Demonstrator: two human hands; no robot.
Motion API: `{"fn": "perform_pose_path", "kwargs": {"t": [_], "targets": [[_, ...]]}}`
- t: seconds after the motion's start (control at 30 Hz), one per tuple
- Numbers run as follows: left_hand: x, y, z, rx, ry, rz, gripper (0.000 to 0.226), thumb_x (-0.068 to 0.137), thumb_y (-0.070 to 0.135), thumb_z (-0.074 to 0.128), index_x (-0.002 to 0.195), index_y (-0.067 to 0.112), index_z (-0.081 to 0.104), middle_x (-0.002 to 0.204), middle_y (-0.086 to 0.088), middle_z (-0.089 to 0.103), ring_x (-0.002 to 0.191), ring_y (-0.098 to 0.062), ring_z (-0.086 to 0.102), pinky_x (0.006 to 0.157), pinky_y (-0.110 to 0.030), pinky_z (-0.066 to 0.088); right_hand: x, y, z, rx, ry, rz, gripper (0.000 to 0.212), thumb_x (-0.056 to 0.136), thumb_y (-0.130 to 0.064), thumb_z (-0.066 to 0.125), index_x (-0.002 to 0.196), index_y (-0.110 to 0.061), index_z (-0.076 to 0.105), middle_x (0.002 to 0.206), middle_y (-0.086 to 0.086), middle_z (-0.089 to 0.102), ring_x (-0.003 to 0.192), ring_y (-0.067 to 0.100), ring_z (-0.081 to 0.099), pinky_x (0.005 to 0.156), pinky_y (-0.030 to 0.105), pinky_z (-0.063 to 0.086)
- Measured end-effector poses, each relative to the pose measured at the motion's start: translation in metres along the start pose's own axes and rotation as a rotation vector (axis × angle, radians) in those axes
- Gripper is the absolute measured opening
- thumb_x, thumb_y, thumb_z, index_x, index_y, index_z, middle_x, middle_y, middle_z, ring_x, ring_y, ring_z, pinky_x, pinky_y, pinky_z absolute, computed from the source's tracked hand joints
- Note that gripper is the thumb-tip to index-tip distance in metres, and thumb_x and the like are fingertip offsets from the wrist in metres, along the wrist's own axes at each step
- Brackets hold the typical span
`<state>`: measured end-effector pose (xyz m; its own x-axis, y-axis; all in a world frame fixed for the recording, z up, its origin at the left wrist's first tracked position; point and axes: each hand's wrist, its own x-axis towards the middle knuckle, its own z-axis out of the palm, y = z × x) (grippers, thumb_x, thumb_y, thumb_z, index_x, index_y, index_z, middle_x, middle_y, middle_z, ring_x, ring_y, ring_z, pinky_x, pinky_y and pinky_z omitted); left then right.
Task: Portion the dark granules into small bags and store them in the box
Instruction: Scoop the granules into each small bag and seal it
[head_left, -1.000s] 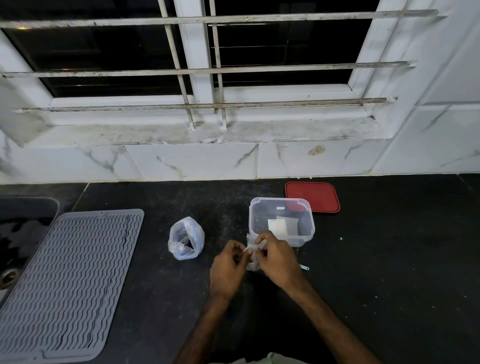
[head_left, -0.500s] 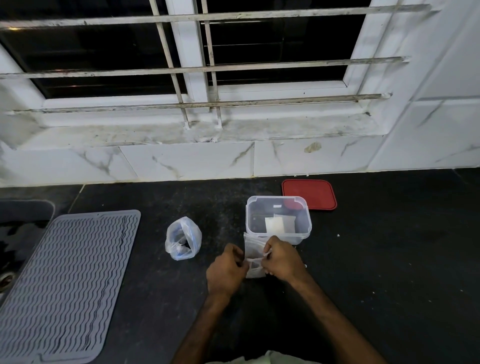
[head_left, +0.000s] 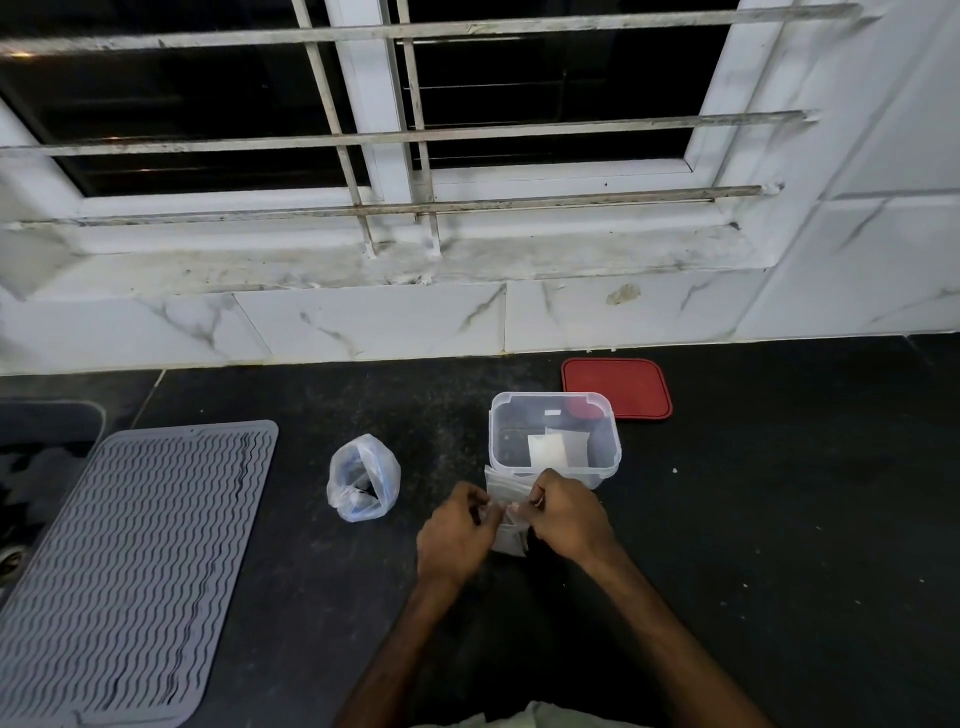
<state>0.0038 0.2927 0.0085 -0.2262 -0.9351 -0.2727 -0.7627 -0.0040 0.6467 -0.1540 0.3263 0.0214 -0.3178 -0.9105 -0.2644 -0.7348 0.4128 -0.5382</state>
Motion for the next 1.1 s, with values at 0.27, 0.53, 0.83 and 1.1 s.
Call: {"fn": "perform_pose_path", "kwargs": {"t": [0.27,0.53,0.83,1.1], "targets": [[-0.004,-0.017,-0.024,-0.211,0.275,-0.077,0.031,0.092,0.062,0.046,0.101,0.034,0.055,0.096,0.014,0.065,0.089,-0.01,0.063,0.085,-0.037,0.05,0.003,0.065,-0.014,-0.271,0.048,0.115,0.026,0.094,-0.041,0.056,0.1,-0.017,0.063,0.105,0.003,0.066,0.097,0.021,0.061,0.082,0.035,0.05],[0.002,-0.075,-0.067,-0.414,0.534,-0.297,0.038,0.092,0.042,0.062,0.118,0.018,0.049,0.109,-0.003,0.063,0.102,-0.025,0.062,0.083,-0.04,0.048,-0.001,0.087,0.014,-0.35,-0.002,0.054,0.029,0.09,-0.029,0.064,0.118,-0.024,0.056,0.124,0.0,0.049,0.115,0.02,0.048,0.09,0.035,0.048],[-0.046,-0.098,-0.022,-0.116,-0.376,0.074,0.083,0.056,0.064,0.08,0.129,0.046,0.044,0.119,0.019,0.057,0.101,0.001,0.058,0.087,-0.017,0.049,0.0,0.089,0.018,-0.375,0.024,0.053,0.023,0.092,-0.031,0.062,0.114,-0.024,0.058,0.12,-0.001,0.055,0.109,0.019,0.053,0.088,0.034,0.048],[-0.053,-0.086,0.001,-0.033,-0.207,0.188,0.026,0.082,0.029,0.062,0.104,0.044,0.06,0.101,0.024,0.068,0.093,0.006,0.064,0.086,-0.026,0.052,-0.017,0.059,0.004,-0.277,0.127,-0.007,0.036,0.092,-0.036,0.06,0.126,-0.026,0.052,0.13,-0.002,0.052,0.119,0.02,0.049,0.099,0.038,0.044]]}}
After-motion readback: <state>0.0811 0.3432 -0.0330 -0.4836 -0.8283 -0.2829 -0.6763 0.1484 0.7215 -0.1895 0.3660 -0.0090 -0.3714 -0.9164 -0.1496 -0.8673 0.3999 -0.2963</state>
